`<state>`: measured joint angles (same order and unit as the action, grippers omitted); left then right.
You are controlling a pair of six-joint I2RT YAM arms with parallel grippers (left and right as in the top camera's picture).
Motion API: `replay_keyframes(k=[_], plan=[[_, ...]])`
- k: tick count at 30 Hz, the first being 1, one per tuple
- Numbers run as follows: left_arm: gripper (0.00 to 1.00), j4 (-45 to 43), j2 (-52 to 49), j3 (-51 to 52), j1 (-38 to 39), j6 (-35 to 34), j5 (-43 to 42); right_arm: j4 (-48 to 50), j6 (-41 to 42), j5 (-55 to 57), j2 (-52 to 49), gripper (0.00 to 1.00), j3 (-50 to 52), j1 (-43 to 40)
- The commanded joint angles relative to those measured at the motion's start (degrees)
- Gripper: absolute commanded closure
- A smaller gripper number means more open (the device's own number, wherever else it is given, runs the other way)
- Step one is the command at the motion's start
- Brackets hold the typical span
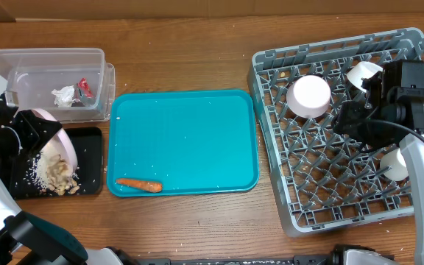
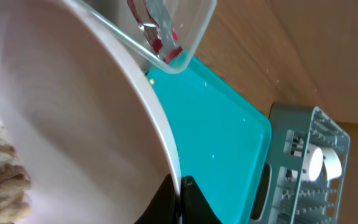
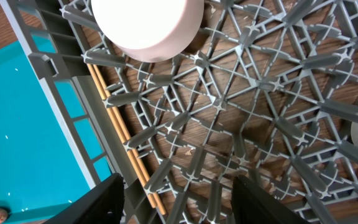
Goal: Sort waste into correct bins and load items into the dishwasher
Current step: 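Tilt the plate to dump rice and shells onto the black tray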
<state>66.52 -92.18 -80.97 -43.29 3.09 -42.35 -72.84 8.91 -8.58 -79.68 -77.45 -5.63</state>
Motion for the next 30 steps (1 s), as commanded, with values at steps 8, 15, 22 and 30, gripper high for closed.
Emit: replay_keyframes(k=[8,15,22,30], plan=[[0.96,-0.7,-1.1,1.1,-1.8,4.0,-6.9,0.0,-0.4,-0.1,-0.1,0.42,0.2,-0.2],[0.96,-0.8,-1.3,1.1,-2.8,0.5,-5.9,0.1,-0.4,-0.1,-0.1,0.42,0.2,-0.2],[0.96,0.5,-1.2,1.1,-3.8,1.2,-9.2,0.1,-0.4,-0.1,-0.1,0.42,0.2,-0.2],[0.96,0.7,-1.1,1.1,-4.4,5.9,-13.4,-0.1,-0.4,-0.1,-0.1,0.42,0.2,-0.2]])
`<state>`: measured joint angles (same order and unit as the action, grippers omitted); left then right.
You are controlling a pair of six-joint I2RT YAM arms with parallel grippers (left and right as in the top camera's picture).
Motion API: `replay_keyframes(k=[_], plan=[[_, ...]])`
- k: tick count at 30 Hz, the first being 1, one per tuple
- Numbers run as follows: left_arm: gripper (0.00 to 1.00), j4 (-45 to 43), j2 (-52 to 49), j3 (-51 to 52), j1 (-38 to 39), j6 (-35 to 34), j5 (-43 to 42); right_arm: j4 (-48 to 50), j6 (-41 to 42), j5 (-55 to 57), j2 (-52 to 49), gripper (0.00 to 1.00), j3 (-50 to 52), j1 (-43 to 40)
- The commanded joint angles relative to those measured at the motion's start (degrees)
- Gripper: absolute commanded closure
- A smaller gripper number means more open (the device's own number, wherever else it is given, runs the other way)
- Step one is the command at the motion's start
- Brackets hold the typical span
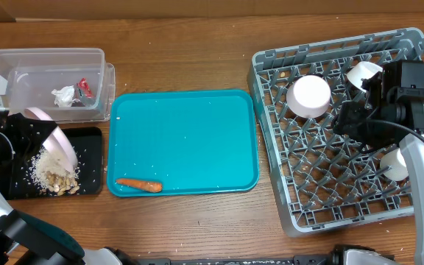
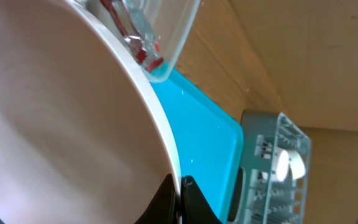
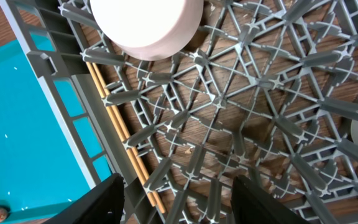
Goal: Sort waste into correct bins and load items into the dishwasher
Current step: 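Tilt the plate to dump rice and shells onto the black tray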
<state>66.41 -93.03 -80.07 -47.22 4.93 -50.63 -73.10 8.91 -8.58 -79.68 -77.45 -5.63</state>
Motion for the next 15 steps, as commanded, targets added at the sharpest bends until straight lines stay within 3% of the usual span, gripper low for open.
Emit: replay_keyframes(k=[1,2,7,9,11,13,15], plan=[[0.96,-0.3,-0.4,0.2,-0.4,2.8,-3.4,0.1,-0.4,-0.1,-0.1,0.42,0.2,-0.2],[0.96,-0.4,-0.7,0.2,-0.4,0.0,-2.5,0.2,-0.4,-0.1,-0.1,0.42,0.2,-0.2],[0.96,2.3,-0.9,0.2,-0.5,5.4,-4.2,0.1,-0.4,-0.1,-0.1,0.42,0.2,-0.2],[0.96,1.6,-1.3,0.2,-0.5,2.1,-4.0,0.2,-0.4,-0.1,-0.1,0.42,0.2,-0.2],[0.96,2.7,-1.3,0.2,-0.7,8.1,-9.4,0.2,-0.4,-0.1,-0.1,0.42,0.2,-0.2],[0.96,1.8,-1.6,0.2,-0.7,5.1,-9.1,0.2,-0.4,-0.1,-0.1,0.42,0.2,-0.2],[0.95,3.7,-1.6,0.2,-0.7,8.7,-11.8,0.1,-0.4,-0.1,-0.1,0.42,0.2,-0.2]])
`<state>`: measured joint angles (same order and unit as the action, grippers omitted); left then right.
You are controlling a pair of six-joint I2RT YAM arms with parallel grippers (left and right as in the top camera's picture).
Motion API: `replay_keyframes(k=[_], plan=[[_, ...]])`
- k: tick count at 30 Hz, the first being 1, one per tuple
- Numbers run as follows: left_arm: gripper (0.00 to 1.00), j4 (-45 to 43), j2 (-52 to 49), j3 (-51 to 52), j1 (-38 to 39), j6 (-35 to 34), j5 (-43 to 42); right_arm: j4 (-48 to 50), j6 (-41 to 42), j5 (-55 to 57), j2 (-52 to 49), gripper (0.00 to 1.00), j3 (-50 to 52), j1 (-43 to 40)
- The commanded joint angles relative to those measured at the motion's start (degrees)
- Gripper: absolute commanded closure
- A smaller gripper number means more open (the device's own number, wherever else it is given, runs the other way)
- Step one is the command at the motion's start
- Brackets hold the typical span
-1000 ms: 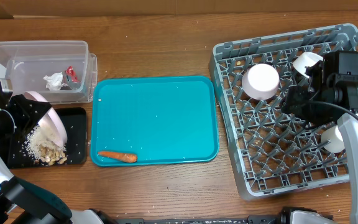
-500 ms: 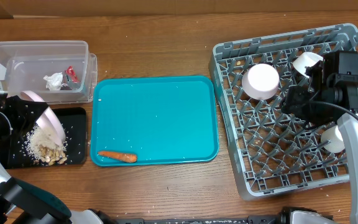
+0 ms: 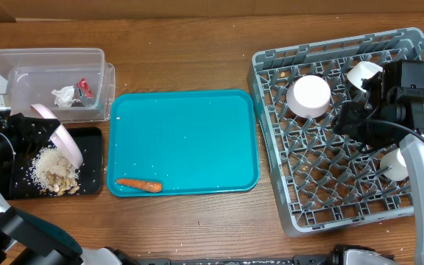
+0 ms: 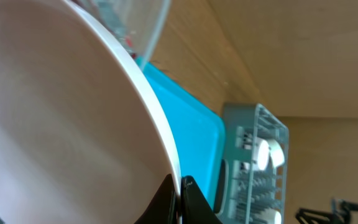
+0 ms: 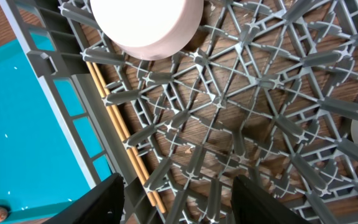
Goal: Sort waste into correct bins and load items into the dishwasher
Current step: 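Tilt the plate to dump rice and shells onto the black tray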
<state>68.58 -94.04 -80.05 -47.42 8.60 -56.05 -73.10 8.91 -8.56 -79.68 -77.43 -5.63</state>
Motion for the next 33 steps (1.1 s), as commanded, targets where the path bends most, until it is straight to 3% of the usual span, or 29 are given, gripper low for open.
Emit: replay_keyframes(k=[1,5,11,25,33], plan=[[0.96,1.9,-0.6,0.2,-0.5,5.2,-5.9,0.1,-0.4,-0.1,-0.1,0.42,0.2,-0.2],[0.96,1.9,-0.6,0.2,-0.6,3.1,0.4,0.3,-0.4,-0.1,-0.1,0.42,0.2,-0.2],[0.96,2.5,-0.6,0.2,-0.6,5.8,-4.0,0.1,-0.4,-0.1,-0.1,0.42,0.2,-0.2],[0.96,3.8,-0.6,0.2,-0.4,4.7,-2.9,0.3,-0.4,-0.1,-0.1,0.42,0.2,-0.2],[0.96,6.1,1.4,0.2,7.2,5.6,-1.2,0.5,-0.5,-0.1,-0.1,0.42,0.2,-0.2]])
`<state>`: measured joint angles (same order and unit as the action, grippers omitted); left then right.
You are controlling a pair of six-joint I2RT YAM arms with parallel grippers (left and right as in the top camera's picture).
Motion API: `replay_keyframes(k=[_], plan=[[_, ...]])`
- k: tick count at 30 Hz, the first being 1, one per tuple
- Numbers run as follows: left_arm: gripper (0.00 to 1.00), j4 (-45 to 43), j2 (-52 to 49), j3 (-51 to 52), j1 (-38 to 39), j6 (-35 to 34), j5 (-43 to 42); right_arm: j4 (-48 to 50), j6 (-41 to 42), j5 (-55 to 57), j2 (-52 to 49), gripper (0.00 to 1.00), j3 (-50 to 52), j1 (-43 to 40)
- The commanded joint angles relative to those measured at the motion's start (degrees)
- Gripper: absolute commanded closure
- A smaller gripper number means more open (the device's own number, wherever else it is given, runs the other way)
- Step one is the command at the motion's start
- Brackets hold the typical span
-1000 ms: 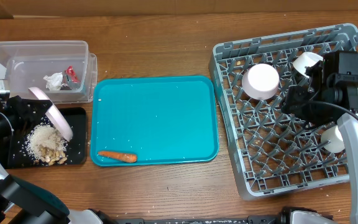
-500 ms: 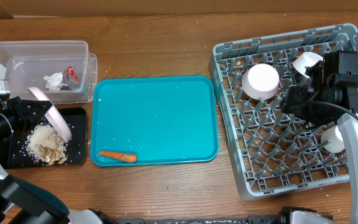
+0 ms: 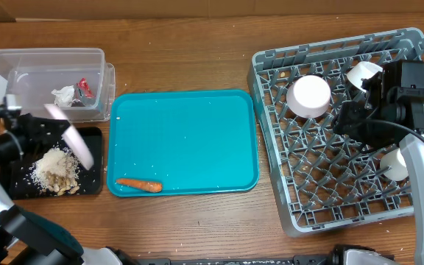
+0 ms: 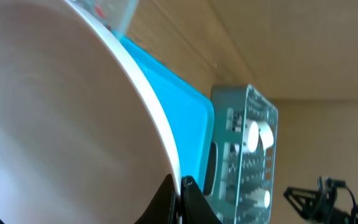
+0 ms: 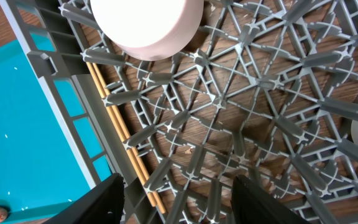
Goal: Sort waste into correct bins and load items into the dishwasher
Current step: 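Tilt the plate to dump rice and shells onto the black tray, then carry the empty plate back and set it on the teal tray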
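Observation:
My left gripper [image 4: 180, 190] is shut on the rim of a pale pink plate [image 3: 78, 140], held on edge over the black bin [image 3: 90, 180]. The plate [image 4: 61, 124] fills the left wrist view and looks bare. A heap of rice and food scraps [image 3: 56, 171] lies in the black bin. On the teal tray [image 3: 182, 140] lies a carrot [image 3: 139, 185]. My right gripper [image 5: 178, 199] hangs open over the grey dishwasher rack [image 3: 341, 195], near a pink bowl [image 3: 309, 96].
A clear bin [image 3: 46, 77] with wrappers stands behind the black bin. White cups [image 3: 363, 73] sit in the rack's far corner and another [image 3: 396, 165] at its right side. Two wooden chopsticks [image 5: 120, 134] lie along the rack's left edge.
The plate has turned further on edge and shifted a little right over the black bin. The right arm has not moved.
The left gripper first held the plate tilted over the black bin with food still sliding from it. Then the plate was steeper and its face bare, with the scraps heaped in the bin. Now it stands nearly on edge. The right gripper stayed open over the rack throughout.

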<state>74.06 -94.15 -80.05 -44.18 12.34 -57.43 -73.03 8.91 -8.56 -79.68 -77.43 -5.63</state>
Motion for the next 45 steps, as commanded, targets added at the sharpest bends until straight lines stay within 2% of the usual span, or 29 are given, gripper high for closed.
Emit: replay_keyframes(k=[1,8,18,25,32,38,40,41,42,43,44,45], plan=[[0.96,0.7,2.1,0.2,6.3,1.9,1.3,0.5,-0.5,-0.1,-0.1,0.42,0.2,-0.2],[0.96,-1.6,2.7,0.2,21.5,0.4,5.7,0.7,-0.4,-0.1,-0.1,0.42,0.2,-0.2],[0.96,-16.0,2.4,0.2,49.8,-17.3,25.2,0.8,-0.4,-0.1,-0.1,0.42,0.2,-0.2],[0.96,-20.2,-1.7,0.2,67.5,-30.6,42.8,0.9,-0.4,-0.1,-0.1,0.42,0.2,-0.2],[0.96,-22.1,-7.7,0.2,76.4,-33.5,45.6,0.9,-0.4,-0.1,-0.1,0.41,0.2,-0.2],[0.96,-23.1,-9.2,0.1,77.5,-33.5,45.7,0.6,-0.4,-0.1,-0.1,0.41,0.2,-0.2],[0.9,-22.9,-8.6,-0.7,76.4,-32.9,45.7,0.5,-0.4,-0.1,-0.1,0.42,0.2,-0.2],[0.81,-22.4,-8.2,-1.0,75.9,-32.9,45.6,0.4,-0.5,-0.1,-0.1,0.41,0.2,-0.2],[0.58,-21.7,-7.8,-1.6,75.2,-32.9,45.7,0.4,-0.4,-0.1,-0.1,0.41,0.2,-0.2],[0.25,-21.0,-7.4,-2.0,74.5,-32.9,45.7,0.4,-0.5,-0.1,-0.1,0.41,0.2,-0.2],[0.14,-19.8,-6.9,-2.5,73.6,-32.8,45.9,0.3,-0.5,-0.1,-0.1,0.38,0.2,-0.2],[0.1,-18.4,-6.5,-3.1,72.6,-32.0,45.8,0.3,-0.5,-0.1,-0.1,0.37,0.2,-0.2]])
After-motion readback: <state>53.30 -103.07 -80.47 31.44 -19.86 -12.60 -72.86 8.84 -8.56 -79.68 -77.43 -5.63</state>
